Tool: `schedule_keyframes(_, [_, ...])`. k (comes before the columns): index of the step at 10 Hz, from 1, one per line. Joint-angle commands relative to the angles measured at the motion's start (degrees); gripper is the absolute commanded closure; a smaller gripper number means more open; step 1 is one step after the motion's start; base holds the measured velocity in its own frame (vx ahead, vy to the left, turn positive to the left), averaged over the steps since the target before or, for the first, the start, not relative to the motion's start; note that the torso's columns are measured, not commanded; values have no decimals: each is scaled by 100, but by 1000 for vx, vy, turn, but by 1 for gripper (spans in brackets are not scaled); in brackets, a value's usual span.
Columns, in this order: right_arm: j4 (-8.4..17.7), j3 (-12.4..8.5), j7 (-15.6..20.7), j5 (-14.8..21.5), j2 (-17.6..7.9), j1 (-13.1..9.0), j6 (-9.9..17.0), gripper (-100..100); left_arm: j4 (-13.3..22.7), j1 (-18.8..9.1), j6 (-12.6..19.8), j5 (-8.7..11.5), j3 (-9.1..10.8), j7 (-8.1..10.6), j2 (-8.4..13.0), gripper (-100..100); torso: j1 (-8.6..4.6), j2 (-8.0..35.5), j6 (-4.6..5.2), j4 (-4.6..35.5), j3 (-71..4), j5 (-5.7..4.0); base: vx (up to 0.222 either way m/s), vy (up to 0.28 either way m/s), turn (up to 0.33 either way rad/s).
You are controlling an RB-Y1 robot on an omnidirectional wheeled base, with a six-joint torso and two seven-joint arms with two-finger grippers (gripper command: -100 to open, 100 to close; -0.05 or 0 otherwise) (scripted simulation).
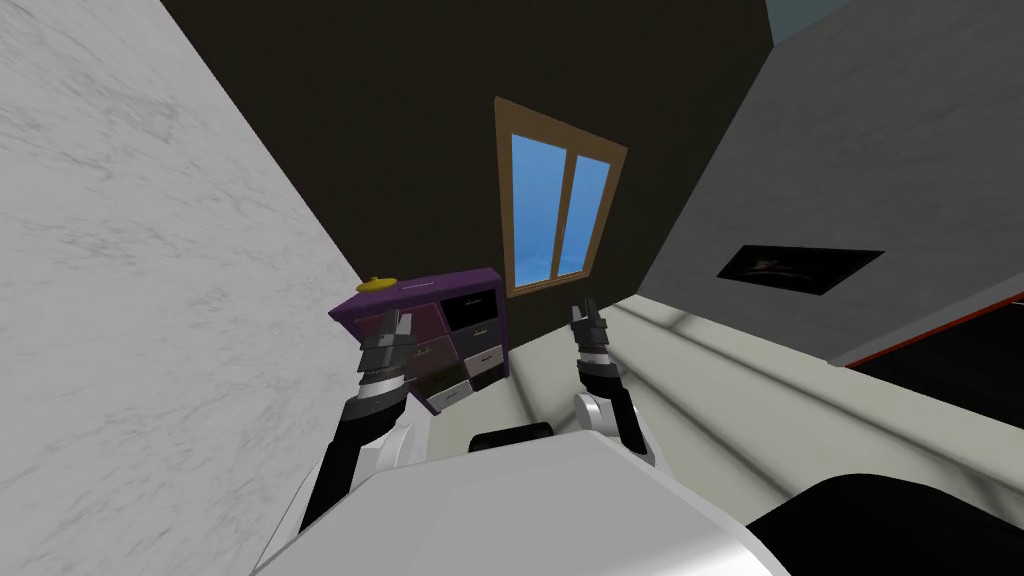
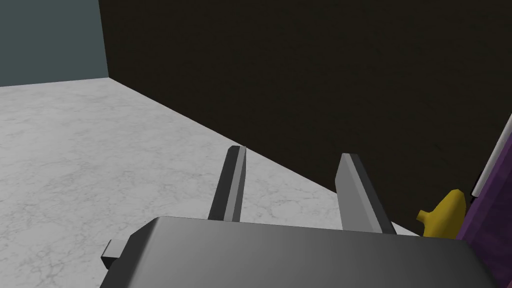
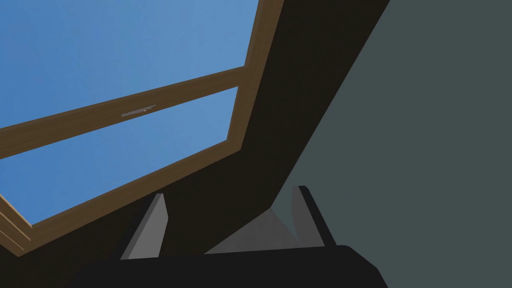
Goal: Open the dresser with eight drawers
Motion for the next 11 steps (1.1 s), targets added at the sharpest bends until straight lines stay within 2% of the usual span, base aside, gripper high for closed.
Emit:
schedule_keyframes(1, [0,0,0,0,0,0,0,0,0,0,0,0,0,0,0,0,0,424,0,423,-844,0,0,0,0])
schedule_keyframes(4, [0,0,0,0,0,0,0,0,0,0,0,0,0,0,0,0,0,1693,0,1692,-3381,0,0,0,0])
schedule_keyframes(5, [-1,0,0,0,0,0,0,0,125,-29,-18,6,10,-6,203,-100,0,2116,0,2114,-4227,0,22,-9,5])
schedule_keyframes(7, [2,0,0,0,0,1,0,0,302,-70,-42,14,24,-13,367,-100,-2,2356,0,2358,-4738,-1,31,-19,6])
schedule_keyframes(9, [2,0,0,0,0,1,0,0,664,-154,-91,32,52,-29,537,-100,-1,2375,0,2379,-4768,0,54,-26,8])
schedule_keyframes(11, [2,0,0,0,0,1,0,0,801,-185,-110,38,62,-35,570,-100,-1,2382,0,2382,-4766,-1,52,-25,5])
